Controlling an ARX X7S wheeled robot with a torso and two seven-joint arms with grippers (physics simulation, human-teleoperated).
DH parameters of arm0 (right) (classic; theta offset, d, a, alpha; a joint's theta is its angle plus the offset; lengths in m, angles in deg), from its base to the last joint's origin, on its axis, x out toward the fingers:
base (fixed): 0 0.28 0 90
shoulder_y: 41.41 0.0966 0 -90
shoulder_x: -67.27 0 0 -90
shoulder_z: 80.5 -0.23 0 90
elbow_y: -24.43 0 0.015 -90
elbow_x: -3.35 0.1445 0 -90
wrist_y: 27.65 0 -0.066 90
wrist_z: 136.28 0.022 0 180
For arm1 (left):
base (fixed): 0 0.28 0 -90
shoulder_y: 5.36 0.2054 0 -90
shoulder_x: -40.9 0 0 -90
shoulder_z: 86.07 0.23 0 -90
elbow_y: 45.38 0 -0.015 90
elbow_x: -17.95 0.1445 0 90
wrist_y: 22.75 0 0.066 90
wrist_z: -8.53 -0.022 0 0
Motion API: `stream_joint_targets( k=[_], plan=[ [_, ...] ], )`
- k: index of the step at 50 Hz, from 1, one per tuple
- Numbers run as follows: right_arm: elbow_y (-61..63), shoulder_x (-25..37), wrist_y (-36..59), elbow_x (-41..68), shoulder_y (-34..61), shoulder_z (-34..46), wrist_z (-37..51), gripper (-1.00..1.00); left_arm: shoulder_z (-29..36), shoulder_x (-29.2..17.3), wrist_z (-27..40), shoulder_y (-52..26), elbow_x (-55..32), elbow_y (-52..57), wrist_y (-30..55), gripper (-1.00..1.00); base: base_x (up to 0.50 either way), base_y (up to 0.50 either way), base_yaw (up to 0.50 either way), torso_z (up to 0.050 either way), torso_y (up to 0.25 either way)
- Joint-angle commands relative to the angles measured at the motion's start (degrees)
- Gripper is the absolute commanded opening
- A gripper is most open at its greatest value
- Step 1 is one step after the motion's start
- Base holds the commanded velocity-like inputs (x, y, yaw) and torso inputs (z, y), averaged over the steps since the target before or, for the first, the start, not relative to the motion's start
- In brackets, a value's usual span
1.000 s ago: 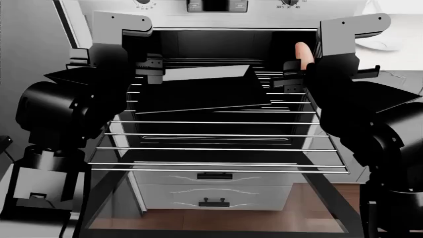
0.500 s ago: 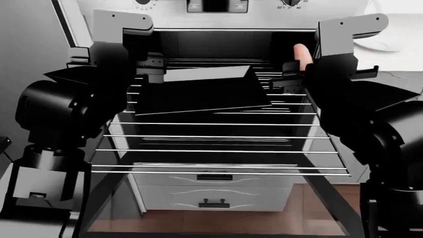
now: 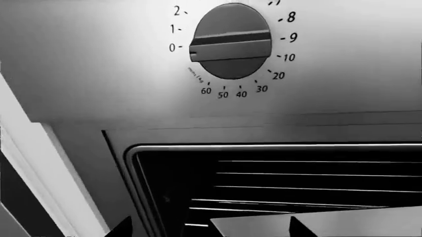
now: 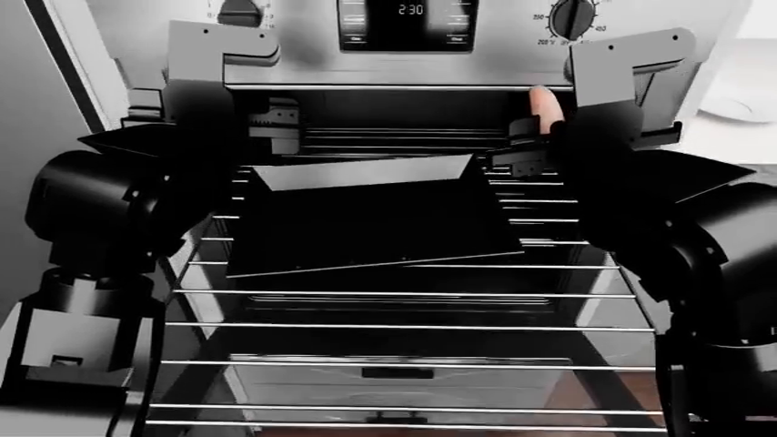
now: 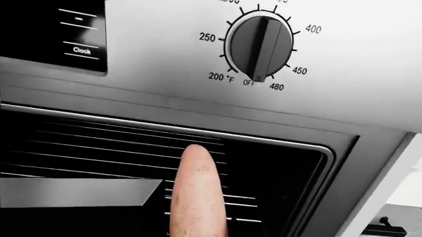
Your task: Place the sweet potato on the top rack of the oven.
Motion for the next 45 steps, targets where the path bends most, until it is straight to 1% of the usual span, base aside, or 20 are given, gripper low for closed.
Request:
stream_joint_targets(
  k=[1, 8, 17, 25, 45],
  plan=[
    [-0.1, -0.1, -0.1, -0.4, 0.2, 1.0, -0.7, -1.00, 0.0, -0.2, 0.1, 0.3, -0.3, 0.2, -0.1, 1.00, 0.41, 0.03, 0.00, 0.000, 0.000],
    [-0.7, -0.1, -0.9, -0.4, -0.1, 1.5, -1.2, -1.00, 0.1, -0.2, 0.3, 0.5, -0.6, 0.9, 0.2, 1.00, 0.04, 0.00, 0.00, 0.000, 0.001],
    [-4.0, -0.7, -2.4, -1.6, -0.8, 5.8, -3.5, -1.00, 0.2, -0.3, 0.4, 0.8, -0.9, 1.4, 0.3, 1.00, 0.00, 0.00, 0.00, 0.000, 0.000],
    [-6.2, -1.3, -3.5, -2.1, -0.2, 7.7, -4.8, -1.00, -0.1, -0.6, 0.6, 1.0, -1.2, 1.8, 0.4, 1.00, 0.00, 0.00, 0.00, 0.000, 0.001],
    [-15.7, -5.1, -8.6, -4.0, 2.2, 11.4, -8.2, -1.00, 0.2, -0.6, 1.1, 0.8, -1.8, 2.8, 1.2, 1.00, 0.00, 0.00, 0.00, 0.000, 0.000]
  ],
)
